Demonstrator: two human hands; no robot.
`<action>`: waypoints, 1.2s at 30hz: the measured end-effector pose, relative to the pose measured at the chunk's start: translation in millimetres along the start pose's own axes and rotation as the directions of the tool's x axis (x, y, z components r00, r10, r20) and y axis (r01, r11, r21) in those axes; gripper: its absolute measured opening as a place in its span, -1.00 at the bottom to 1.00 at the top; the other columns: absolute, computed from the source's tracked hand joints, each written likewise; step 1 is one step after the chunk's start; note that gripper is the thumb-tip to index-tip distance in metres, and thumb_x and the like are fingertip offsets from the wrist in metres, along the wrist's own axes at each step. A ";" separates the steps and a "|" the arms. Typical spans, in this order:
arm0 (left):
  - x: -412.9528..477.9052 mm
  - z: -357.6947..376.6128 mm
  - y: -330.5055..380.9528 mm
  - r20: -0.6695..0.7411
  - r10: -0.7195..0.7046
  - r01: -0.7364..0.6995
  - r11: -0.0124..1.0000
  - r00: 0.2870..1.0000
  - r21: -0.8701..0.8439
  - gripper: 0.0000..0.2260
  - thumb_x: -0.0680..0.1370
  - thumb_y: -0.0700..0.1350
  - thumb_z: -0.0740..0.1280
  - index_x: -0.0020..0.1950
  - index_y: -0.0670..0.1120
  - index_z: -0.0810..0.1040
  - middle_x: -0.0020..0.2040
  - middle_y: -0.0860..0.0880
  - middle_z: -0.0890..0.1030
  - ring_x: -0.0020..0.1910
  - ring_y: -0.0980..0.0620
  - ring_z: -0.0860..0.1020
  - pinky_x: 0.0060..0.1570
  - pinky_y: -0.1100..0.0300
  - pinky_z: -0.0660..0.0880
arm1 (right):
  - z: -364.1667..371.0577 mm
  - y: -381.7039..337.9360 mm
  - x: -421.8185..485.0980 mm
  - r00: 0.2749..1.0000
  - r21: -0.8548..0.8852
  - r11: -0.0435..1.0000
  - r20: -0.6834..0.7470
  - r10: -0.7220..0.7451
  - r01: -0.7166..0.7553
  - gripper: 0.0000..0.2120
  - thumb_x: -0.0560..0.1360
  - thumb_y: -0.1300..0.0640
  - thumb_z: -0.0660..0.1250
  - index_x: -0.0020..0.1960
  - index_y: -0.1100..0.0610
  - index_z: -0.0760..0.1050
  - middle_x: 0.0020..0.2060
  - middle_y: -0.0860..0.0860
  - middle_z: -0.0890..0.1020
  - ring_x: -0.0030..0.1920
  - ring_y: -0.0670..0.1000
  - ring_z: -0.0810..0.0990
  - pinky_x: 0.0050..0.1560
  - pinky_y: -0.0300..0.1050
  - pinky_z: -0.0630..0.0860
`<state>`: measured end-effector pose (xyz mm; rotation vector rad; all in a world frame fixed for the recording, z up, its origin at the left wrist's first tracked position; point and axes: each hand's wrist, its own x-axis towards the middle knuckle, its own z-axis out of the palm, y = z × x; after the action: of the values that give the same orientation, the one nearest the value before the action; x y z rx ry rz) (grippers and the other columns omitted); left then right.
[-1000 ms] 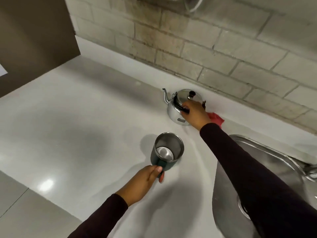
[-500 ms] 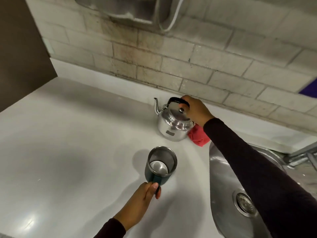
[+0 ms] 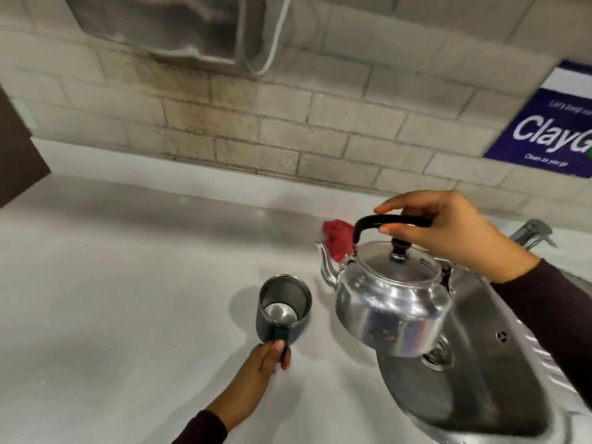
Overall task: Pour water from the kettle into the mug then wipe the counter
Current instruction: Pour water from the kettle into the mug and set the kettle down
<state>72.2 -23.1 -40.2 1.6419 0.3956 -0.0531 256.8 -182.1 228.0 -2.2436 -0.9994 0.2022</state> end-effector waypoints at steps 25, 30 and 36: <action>-1.0 -0.1 4.2 -0.007 0.023 -0.024 0.999 1.000 -0.049 -0.49 0.31 0.38 -0.01 -0.30 -0.04 0.43 -0.25 0.01 0.49 -0.17 0.07 0.45 -0.02 0.26 0.38 | 11.5 -64.0 -25.9 0.915 -0.546 0.809 0.403 0.027 0.216 -0.79 0.46 -0.05 0.36 0.08 -0.13 0.63 -0.10 -0.15 0.72 -0.08 -0.22 0.52 -0.10 -0.31 0.43; -0.4 0.1 6.3 -0.006 0.026 -0.026 0.998 1.000 -0.054 -0.55 0.31 0.37 0.00 -0.38 0.03 0.41 -0.26 -0.03 0.45 -0.19 0.05 0.43 -0.08 0.26 0.36 | 9.2 -70.7 -25.9 0.910 -0.570 0.791 0.412 0.044 0.221 -0.78 0.45 -0.07 0.36 0.09 -0.15 0.62 -0.13 -0.18 0.70 -0.33 -0.28 0.53 -0.25 -0.34 0.47; -1.4 -1.1 7.5 0.020 0.058 -0.057 0.997 0.998 -0.044 -0.58 0.35 0.35 0.00 -0.36 0.06 0.42 -0.24 -0.05 0.43 -0.19 0.06 0.41 -0.07 0.22 0.34 | 12.9 -75.5 -24.2 0.903 -0.558 0.806 0.424 0.070 0.199 -0.79 0.45 -0.04 0.38 0.07 -0.12 0.64 -0.32 -0.32 0.55 -0.34 -0.36 0.51 -0.31 -0.48 0.41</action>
<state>72.7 -22.8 -32.5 1.6079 0.3308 -0.0186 189.2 -155.9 262.8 -2.7941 -1.5465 0.4131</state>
